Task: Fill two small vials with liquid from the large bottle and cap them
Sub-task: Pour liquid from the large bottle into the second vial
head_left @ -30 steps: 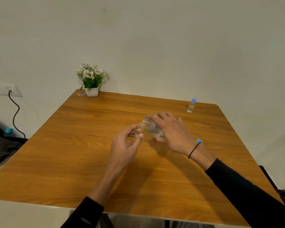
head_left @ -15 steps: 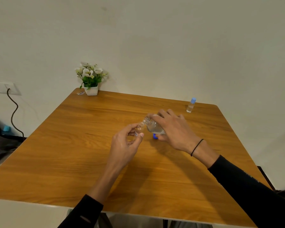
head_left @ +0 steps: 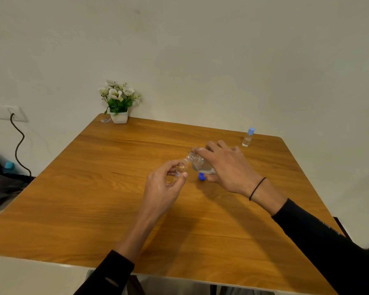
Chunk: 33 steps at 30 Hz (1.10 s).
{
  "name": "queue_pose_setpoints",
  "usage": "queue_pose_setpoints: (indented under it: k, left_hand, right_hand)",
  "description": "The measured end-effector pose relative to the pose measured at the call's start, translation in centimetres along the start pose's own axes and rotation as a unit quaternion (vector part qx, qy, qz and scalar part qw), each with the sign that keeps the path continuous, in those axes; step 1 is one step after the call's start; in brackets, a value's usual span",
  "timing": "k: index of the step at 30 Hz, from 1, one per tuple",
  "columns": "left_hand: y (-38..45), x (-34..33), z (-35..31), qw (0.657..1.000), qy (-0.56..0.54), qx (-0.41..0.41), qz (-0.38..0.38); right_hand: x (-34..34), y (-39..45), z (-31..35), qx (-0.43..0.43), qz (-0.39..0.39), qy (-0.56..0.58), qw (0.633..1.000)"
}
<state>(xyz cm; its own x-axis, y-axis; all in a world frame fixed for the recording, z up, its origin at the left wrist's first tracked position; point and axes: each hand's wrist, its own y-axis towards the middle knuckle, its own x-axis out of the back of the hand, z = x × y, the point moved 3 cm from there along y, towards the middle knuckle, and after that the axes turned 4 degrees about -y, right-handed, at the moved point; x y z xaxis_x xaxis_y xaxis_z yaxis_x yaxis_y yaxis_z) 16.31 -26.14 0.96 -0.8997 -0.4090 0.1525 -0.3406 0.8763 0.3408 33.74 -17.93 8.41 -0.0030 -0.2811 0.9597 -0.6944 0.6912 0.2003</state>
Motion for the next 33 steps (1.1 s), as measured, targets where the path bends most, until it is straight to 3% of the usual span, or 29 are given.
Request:
queue_pose_setpoints:
  k: [33]
  left_hand:
    - [0.1, -0.1, 0.0, 1.000, 0.004, 0.003, 0.010]
  right_hand:
    - [1.2, 0.2, -0.2, 0.013, 0.019, -0.018, 1.000]
